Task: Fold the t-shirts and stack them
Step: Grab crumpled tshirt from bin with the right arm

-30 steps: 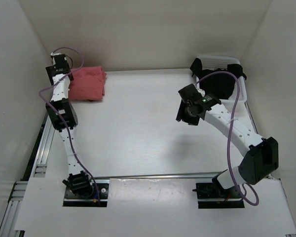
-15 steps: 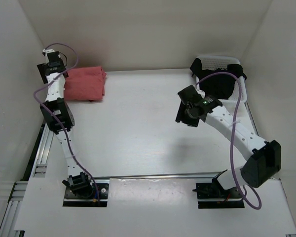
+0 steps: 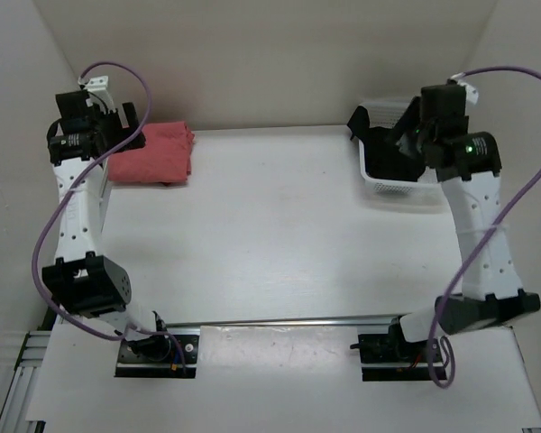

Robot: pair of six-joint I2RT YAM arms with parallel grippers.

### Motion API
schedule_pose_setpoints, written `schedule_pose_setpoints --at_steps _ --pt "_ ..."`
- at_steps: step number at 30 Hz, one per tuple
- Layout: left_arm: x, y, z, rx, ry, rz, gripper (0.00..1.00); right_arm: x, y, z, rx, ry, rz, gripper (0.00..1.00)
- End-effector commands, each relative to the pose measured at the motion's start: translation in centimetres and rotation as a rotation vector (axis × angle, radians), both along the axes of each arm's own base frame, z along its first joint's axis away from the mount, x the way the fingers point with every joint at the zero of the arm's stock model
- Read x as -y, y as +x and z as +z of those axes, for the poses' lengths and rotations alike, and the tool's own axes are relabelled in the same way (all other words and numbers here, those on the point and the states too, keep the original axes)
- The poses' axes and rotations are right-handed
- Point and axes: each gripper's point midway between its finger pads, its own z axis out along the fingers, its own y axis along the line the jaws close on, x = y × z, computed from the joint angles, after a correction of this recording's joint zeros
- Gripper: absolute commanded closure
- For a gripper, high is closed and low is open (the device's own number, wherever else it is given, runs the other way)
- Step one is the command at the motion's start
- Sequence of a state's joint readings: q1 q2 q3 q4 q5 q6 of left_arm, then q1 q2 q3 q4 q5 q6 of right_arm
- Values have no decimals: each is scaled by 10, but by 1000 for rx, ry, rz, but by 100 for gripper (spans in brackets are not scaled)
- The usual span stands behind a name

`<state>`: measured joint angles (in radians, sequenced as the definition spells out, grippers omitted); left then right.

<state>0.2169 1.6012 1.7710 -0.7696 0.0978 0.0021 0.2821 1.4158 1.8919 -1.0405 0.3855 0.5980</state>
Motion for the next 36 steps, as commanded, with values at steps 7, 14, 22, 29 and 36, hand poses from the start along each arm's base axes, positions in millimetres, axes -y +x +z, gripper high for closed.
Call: schedule_pose_setpoints --at_steps 7,14,22,29,36 --pt "57 -66 -47 -242 -79 -127 0 104 179 -110 -147 41 -103 29" --pt "31 -79 50 6 115 49 0 106 252 -222 -197 233 -75 19" --pt "17 -114 42 -34 135 110 0 72 263 -278 -237 285 22 18" --pt "-6 -127 30 -64 177 211 0 107 263 -311 -280 258 -100 36" --pt "-29 -146 38 -44 242 335 0 103 264 -315 -290 365 -61 100"
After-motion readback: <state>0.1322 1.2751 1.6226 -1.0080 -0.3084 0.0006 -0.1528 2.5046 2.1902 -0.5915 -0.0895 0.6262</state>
